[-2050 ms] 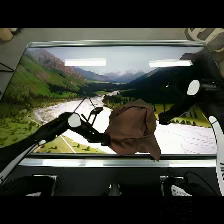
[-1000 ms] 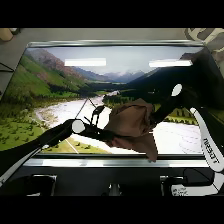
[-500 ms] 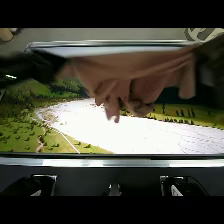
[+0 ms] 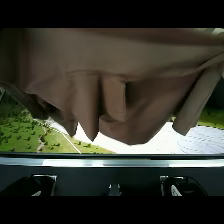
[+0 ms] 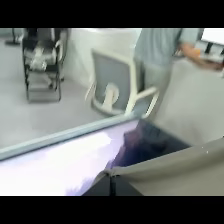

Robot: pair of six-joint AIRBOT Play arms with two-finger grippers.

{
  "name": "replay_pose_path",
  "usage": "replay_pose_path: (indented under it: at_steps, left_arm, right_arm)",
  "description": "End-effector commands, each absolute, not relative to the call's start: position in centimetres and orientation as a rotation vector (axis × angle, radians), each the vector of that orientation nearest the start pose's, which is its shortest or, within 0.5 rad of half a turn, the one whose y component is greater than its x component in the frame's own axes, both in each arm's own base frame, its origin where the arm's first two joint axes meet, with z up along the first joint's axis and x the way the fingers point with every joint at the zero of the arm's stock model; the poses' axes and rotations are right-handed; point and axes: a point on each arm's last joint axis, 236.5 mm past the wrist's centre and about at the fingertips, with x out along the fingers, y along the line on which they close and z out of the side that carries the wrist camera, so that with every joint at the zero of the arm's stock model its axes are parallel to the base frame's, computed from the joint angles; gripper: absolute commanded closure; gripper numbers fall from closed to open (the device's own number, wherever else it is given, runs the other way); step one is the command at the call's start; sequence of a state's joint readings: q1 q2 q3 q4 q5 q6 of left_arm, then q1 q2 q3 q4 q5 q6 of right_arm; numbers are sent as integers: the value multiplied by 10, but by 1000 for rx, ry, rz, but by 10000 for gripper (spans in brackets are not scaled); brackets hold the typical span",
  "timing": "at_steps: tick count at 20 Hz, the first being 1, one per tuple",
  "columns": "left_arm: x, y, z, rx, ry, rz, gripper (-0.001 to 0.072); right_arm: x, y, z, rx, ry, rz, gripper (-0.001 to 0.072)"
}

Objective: Fold the shirts.

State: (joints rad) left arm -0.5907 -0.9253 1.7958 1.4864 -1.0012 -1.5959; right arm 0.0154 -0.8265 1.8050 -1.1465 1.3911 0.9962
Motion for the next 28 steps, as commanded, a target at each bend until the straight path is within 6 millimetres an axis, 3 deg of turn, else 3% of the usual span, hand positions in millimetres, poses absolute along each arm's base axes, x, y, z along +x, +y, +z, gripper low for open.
replay_pose_path:
  at_steps: [1,3,5,6,8,10,12,13,14,15,16,17,18,19,20,21,22,24,28]
  left_arm:
    - [333,-200,373,145,355,-503,686]
    - [369,-203,297,249,516,-440,686]
    - [402,-212,214,270,677,-405,686]
    - [418,-216,175,243,746,-375,686]
    - [440,-222,111,180,881,-314,685]
    - [443,-235,65,114,991,-298,660]
    - [436,-252,35,44,1079,-321,608]
    - [435,-255,28,31,1098,-327,434]
    - [433,-253,26,51,1109,-328,257]
    - [430,-240,26,139,1127,-341,215]
    - [424,-217,25,273,1172,-343,181]
    - [418,-188,24,379,1232,-314,114]
    - [409,-155,24,432,1308,-261,114]
    - [398,-133,20,387,1386,-221,120]
    - [387,-129,13,282,1454,-242,145]
    - [373,-138,2,124,1521,-301,190]
    - [362,-149,-8,-12,1568,-362,191]
    - [349,-162,-34,-192,1611,-396,191]
    - [337,-174,-74,-255,1632,-410,190]
  right_arm:
    - [278,95,297,-370,762,630,696]
    - [313,92,239,-334,921,653,696]
    - [372,95,189,-275,929,631,696]
    - [403,102,166,-217,910,625,696]
    - [442,123,131,-70,909,657,695]
    - [457,148,103,96,956,716,695]
    - [462,165,83,191,994,763,694]
    - [465,168,77,208,999,766,661]
    - [465,170,77,217,999,773,448]
    - [463,166,80,184,990,797,169]
    - [454,158,82,120,1000,833,49]
    - [442,142,78,62,1052,833,47]
    - [423,117,69,4,1148,815,40]
    - [405,88,57,-41,1259,765,86]
    - [383,63,44,-82,1382,721,156]
    - [363,46,33,-111,1481,706,166]
    - [344,36,24,-138,1560,700,168]
    - [322,43,5,-101,1594,721,174]
    - [288,58,-30,-22,1609,736,174]
